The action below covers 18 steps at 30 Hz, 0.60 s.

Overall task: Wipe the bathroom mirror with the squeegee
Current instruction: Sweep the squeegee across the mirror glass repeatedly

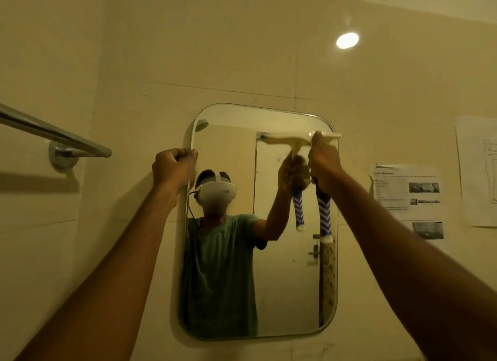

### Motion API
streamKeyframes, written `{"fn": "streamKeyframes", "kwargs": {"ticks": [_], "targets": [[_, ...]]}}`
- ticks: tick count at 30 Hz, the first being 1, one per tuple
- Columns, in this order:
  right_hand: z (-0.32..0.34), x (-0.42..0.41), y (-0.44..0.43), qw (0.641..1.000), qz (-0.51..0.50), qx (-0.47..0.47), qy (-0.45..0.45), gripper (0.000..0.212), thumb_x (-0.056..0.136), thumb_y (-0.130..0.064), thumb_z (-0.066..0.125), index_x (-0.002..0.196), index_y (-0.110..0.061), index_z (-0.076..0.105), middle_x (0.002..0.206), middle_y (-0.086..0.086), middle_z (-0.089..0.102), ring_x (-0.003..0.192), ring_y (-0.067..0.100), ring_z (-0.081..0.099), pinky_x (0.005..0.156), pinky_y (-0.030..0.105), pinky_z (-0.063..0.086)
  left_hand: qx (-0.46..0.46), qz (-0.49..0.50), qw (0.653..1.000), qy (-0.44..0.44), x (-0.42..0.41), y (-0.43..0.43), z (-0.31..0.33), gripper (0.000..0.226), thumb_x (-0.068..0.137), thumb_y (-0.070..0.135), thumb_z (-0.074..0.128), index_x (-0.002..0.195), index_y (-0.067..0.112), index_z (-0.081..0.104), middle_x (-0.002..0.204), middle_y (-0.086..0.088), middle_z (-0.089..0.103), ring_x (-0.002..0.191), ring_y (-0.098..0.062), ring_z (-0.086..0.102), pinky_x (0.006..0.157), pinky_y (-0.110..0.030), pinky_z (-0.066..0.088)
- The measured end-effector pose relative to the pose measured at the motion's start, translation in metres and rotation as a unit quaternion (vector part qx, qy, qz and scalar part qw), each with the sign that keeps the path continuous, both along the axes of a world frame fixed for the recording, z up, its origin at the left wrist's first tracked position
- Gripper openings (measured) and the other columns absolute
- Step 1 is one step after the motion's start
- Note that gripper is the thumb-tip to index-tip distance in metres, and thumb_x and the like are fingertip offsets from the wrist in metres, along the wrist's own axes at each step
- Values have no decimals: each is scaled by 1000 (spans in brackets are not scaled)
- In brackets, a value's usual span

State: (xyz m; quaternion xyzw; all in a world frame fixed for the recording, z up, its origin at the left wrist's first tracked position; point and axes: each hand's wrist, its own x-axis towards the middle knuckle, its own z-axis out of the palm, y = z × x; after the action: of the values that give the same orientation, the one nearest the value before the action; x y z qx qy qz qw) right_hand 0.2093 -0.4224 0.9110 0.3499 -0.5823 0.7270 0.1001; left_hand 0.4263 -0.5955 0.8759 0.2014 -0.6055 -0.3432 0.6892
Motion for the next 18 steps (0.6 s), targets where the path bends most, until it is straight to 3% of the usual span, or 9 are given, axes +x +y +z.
{"fn": "streamKeyframes", "kwargs": {"ticks": [4, 8, 11, 14, 16, 18], "targets": [[38, -5, -5, 1000, -14, -6, 19, 51, 102, -53, 26, 72, -18, 48, 59, 0, 50, 42, 8, 47, 40, 21, 37, -11, 8, 1000, -11, 0, -4, -7, 18, 91, 30, 64, 95, 13, 68, 75, -5, 69, 68, -16, 66, 65, -26, 54], [-3, -7, -5, 999, 1, 34, 14, 55, 100, -58, 23, 76, -19, 53, 58, -2, 56, 42, 7, 52, 36, 17, 39, -12, 18, 1000, 0, -2, -4, -11, 12, 91, 28, 64, 88, 17, 66, 68, 1, 65, 51, -1, 61, 49, -14, 49], [-57, -8, -1, 999, 19, 44, -16, 68, 98, -62, 22, 75, -11, 60, 43, -3, 61, 33, 7, 56, 32, 17, 39, 6, 10, 1000, 6, -4, 1, -11, 14, 91, 29, 64, 92, 15, 67, 72, -1, 67, 65, -14, 65, 63, -26, 55], [-87, 1, 3, 997, 29, 53, -49, 67, 101, -56, 23, 70, -9, 58, 34, -6, 56, 26, 3, 50, 27, 14, 34, 10, 10, 1000, 6, -1, 3, -11, 13, 91, 29, 64, 87, 16, 67, 70, -2, 67, 58, -11, 64, 66, -26, 54], [-76, 4, 8, 997, 47, 44, -52, 61, 102, -53, 26, 68, -11, 54, 30, -8, 50, 22, 1, 44, 25, 13, 31, 10, 5, 1000, -2, 1, 3, -11, 17, 91, 29, 64, 91, 12, 68, 66, -1, 66, 53, -10, 62, 59, -24, 53], [-46, 3, 11, 998, 30, 36, -33, 54, 101, -53, 30, 71, -14, 53, 37, -8, 52, 26, 1, 45, 29, 14, 33, 7, -1, 1000, -8, 2, 2, -15, 19, 91, 29, 64, 93, 10, 68, 69, -6, 68, 58, -20, 65, 62, -31, 58]]}}
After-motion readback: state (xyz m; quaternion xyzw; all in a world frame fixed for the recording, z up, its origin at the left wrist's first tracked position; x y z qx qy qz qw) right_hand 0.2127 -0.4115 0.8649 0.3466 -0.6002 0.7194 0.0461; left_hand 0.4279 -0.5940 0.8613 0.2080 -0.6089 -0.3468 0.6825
